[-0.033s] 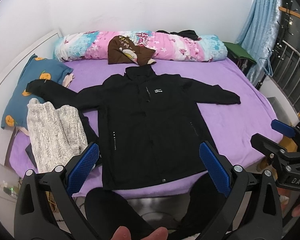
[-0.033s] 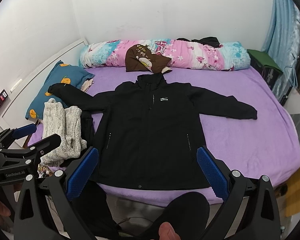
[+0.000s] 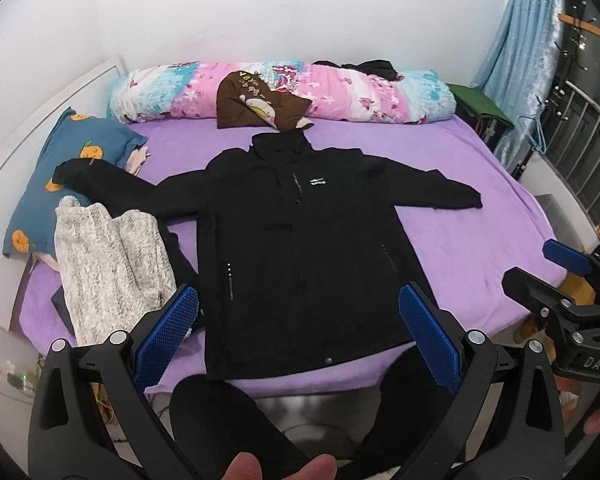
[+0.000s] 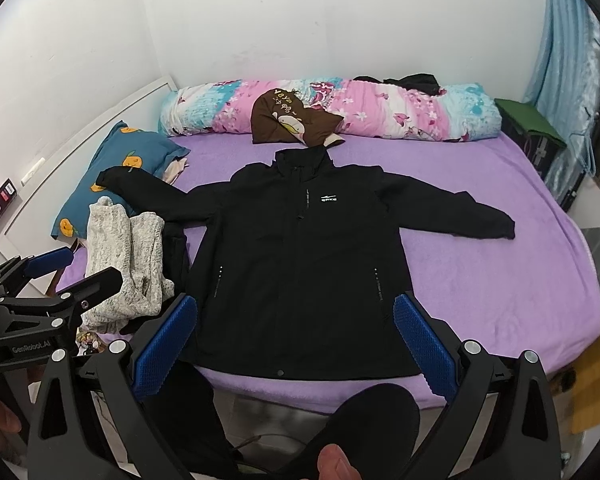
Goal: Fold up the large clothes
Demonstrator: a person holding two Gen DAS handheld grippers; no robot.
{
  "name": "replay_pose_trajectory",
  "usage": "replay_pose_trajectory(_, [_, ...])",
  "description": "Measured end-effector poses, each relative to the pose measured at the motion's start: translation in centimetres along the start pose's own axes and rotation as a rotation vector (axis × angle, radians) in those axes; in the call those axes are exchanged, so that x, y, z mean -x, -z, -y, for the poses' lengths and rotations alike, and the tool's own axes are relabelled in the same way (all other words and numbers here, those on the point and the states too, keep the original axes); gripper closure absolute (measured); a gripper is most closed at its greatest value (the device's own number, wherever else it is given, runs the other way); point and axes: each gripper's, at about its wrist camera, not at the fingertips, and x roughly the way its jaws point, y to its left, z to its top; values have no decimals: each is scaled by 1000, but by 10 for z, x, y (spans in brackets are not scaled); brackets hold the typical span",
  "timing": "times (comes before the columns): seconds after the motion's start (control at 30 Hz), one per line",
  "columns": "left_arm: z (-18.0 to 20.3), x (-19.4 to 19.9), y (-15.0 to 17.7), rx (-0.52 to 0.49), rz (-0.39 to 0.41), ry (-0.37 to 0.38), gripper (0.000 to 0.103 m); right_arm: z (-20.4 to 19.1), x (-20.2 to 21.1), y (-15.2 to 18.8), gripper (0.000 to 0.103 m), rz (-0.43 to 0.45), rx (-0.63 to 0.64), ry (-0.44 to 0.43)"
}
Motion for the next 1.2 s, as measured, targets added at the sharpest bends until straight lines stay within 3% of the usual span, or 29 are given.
replay_pose_trajectory(0.4, [-12,3,-4,40,3,-26,6,-8,-5,7,6,11,-1,-4])
replay_pose_trajectory(0.67, [-48,-8,-11,112,-1,-26,6,-13,-18,1,6,8,-7,-8])
replay_pose_trajectory(0.93, [-128,-35,-29,236,6,-38,6,-39,-69,-21,6,-11,14,4])
replay_pose_trajectory(1.2, [-245,-90,-51,404,-5,-53,6,-65,-139,-46,6,-49,23,-6])
